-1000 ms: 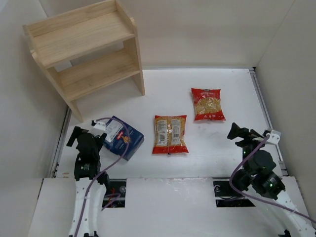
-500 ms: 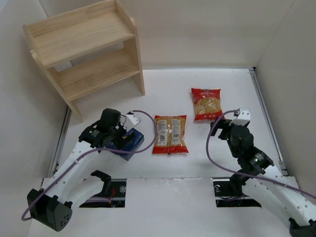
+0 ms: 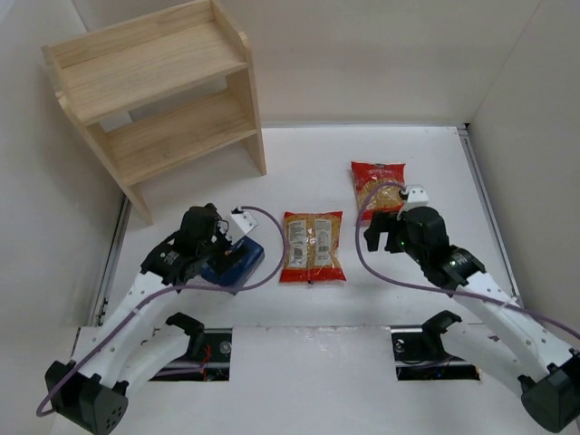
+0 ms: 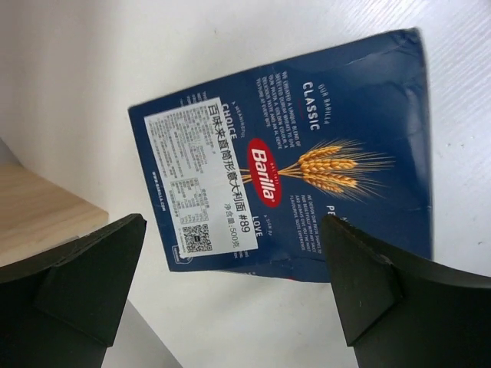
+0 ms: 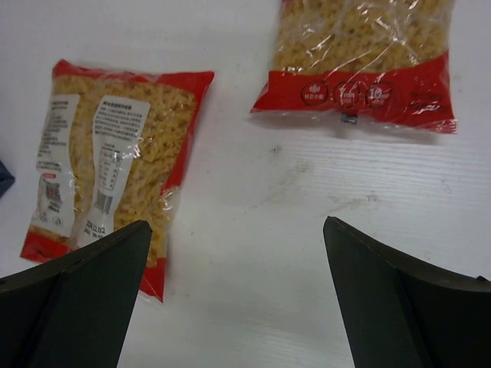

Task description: Place and organize the pasta boxes and bags onto the shelf

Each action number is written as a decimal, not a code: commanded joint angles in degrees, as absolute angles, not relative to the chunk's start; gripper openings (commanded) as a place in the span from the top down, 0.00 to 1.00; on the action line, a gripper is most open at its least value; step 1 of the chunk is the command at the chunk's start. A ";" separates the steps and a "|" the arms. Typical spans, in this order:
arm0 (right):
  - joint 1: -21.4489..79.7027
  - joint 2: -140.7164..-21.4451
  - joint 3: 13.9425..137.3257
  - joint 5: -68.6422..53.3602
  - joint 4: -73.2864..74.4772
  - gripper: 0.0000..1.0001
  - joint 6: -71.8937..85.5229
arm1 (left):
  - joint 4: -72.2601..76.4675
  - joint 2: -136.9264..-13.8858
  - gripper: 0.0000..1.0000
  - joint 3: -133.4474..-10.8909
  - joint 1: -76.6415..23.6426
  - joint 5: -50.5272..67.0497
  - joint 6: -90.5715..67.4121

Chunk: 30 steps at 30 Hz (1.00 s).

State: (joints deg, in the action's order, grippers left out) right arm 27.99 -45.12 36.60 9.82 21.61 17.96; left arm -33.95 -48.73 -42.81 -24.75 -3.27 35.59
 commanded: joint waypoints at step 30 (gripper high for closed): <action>11.11 -98.15 70.21 14.16 13.08 0.00 13.62 | -25.49 -40.17 0.00 -38.15 -26.23 -9.40 40.87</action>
State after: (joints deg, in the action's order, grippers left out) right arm 10.81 -92.49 67.53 15.44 10.92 16.38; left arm -27.57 -40.27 -37.85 -25.93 -8.34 39.70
